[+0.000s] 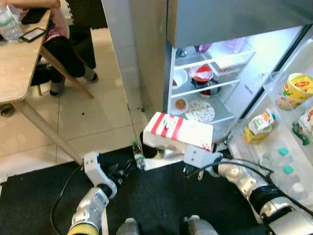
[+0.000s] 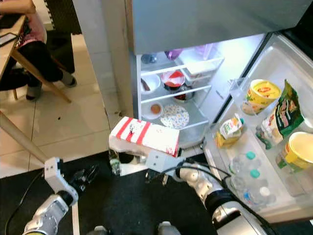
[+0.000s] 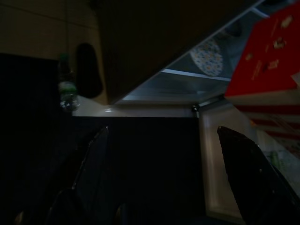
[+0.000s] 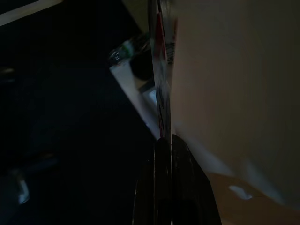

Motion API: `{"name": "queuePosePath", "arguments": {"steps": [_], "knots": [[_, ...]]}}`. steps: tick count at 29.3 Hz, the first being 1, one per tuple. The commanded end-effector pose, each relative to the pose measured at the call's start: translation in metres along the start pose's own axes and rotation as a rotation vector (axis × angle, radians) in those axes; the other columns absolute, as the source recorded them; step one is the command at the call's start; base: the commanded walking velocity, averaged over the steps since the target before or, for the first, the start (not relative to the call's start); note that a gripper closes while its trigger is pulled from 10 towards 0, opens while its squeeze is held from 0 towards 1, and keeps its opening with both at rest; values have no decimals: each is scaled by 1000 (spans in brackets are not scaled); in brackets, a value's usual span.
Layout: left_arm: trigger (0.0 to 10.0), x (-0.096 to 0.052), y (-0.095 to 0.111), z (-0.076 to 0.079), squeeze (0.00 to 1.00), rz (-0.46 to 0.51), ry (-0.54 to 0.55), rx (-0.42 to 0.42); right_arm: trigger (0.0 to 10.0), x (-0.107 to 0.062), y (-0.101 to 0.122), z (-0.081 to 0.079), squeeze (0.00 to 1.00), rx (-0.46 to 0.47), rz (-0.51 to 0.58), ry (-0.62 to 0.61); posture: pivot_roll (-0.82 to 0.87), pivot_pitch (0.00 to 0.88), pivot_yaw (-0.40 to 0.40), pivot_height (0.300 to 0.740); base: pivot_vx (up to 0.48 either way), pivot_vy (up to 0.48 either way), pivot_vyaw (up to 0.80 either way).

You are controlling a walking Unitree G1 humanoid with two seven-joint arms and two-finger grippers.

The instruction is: Restocking fridge

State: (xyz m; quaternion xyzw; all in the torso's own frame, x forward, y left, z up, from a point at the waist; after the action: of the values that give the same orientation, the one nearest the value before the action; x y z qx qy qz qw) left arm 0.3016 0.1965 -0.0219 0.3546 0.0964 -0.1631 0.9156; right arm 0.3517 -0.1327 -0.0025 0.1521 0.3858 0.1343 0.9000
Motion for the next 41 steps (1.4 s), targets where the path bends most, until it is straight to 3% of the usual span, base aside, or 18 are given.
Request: {"name": "queuePosePath", "arguments": {"steps": [1,13,23,32,41], "knots": [[10000,-6,-12,-10,0,-12,46,-21,10000,1,-8,-14,0,19,-28,23,-31,130,5,740,0,0,0],[10000,-12,-30,-25,0,-40,118,-22,10000,4,-2,-35,0,45,6,80,-31,111,2,740,0,-138,0],[10000,-10,-30,-24,0,-32,116,-35,10000,5,0,-33,0,34,2,67,-27,112,3,740,0,-428,793],[10000,-7,-29,-21,0,-25,106,-34,10000,6,1,-24,0,33,-4,16,-27,110,4,740,0,-423,0],[10000,-8,-25,-25,0,-5,130,-50,10000,6,0,-25,0,35,-7,15,-29,107,7,740,0,0,0]]}}
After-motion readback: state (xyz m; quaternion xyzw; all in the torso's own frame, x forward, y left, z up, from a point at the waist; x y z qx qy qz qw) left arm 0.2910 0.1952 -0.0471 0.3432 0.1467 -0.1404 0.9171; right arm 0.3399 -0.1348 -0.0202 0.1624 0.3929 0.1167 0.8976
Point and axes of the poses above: a point about 5 cm out from each wrist's last joint towards the gripper, its own x axis pointing out of the wrist towards the gripper, its own y axis along the axis of the wrist's last joint, z = x × y, the point moved 5 cm from there along x, pointing out of the wrist towards the gripper, and after that the axes turned 14 degrees about -x, right-handed, at the moved point
